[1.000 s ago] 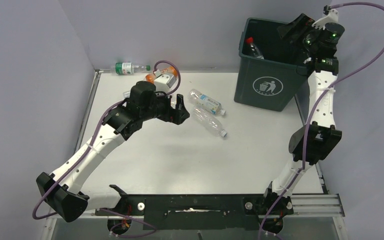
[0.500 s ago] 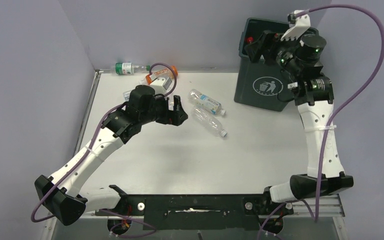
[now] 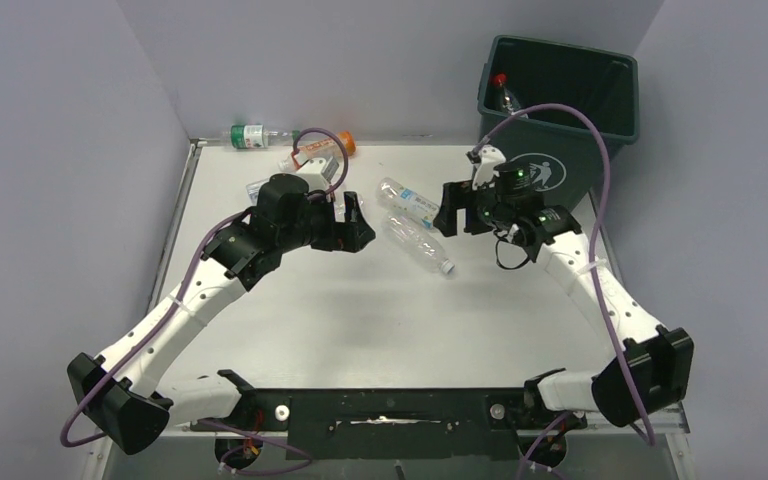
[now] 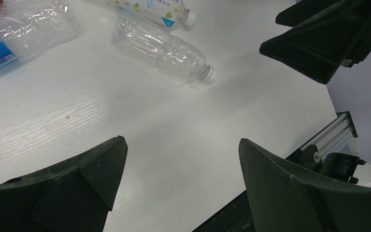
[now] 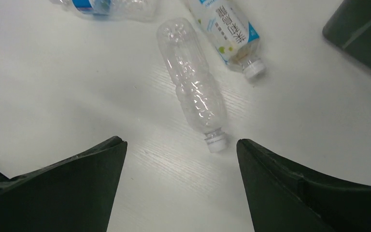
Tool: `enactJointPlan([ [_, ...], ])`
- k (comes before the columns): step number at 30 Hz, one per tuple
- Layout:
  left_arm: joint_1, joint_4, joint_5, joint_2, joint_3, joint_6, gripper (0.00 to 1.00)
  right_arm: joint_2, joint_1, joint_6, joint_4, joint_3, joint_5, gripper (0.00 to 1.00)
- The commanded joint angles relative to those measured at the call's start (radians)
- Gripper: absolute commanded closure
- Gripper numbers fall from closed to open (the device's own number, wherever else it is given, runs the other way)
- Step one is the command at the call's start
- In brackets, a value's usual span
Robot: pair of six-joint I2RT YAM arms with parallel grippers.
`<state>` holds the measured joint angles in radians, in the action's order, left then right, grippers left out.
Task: Put the plastic bottles in the bin
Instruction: Pick up the plastic bottle at the center of the board.
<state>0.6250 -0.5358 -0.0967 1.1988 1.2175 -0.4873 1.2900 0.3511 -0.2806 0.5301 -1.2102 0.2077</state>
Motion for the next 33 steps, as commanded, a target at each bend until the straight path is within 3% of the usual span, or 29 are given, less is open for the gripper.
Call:
enactJointPlan([
  [1, 0.002, 0.012, 0.013, -0.029, 0.034, -0.004, 0.13, 0.053, 0.009, 0.051, -0.053, 0.019, -0.035, 0.13],
  [12, 0.004, -0.019, 0.015, -0.05, 0.02, -0.017, 0.13, 0.268, 0.035, 0.174, -0.107, 0.041, 0.073, 0.12],
  [24, 0.003, -0.011, 0.006, -0.072, -0.014, -0.025, 0.13, 0.422, 0.063, 0.197, -0.118, 0.003, -0.049, 0.12],
  [33, 0.007, 0.018, -0.001, -0.09, -0.055, -0.049, 0.13, 0.5, 0.082, 0.208, -0.134, -0.015, -0.054, 0.14],
])
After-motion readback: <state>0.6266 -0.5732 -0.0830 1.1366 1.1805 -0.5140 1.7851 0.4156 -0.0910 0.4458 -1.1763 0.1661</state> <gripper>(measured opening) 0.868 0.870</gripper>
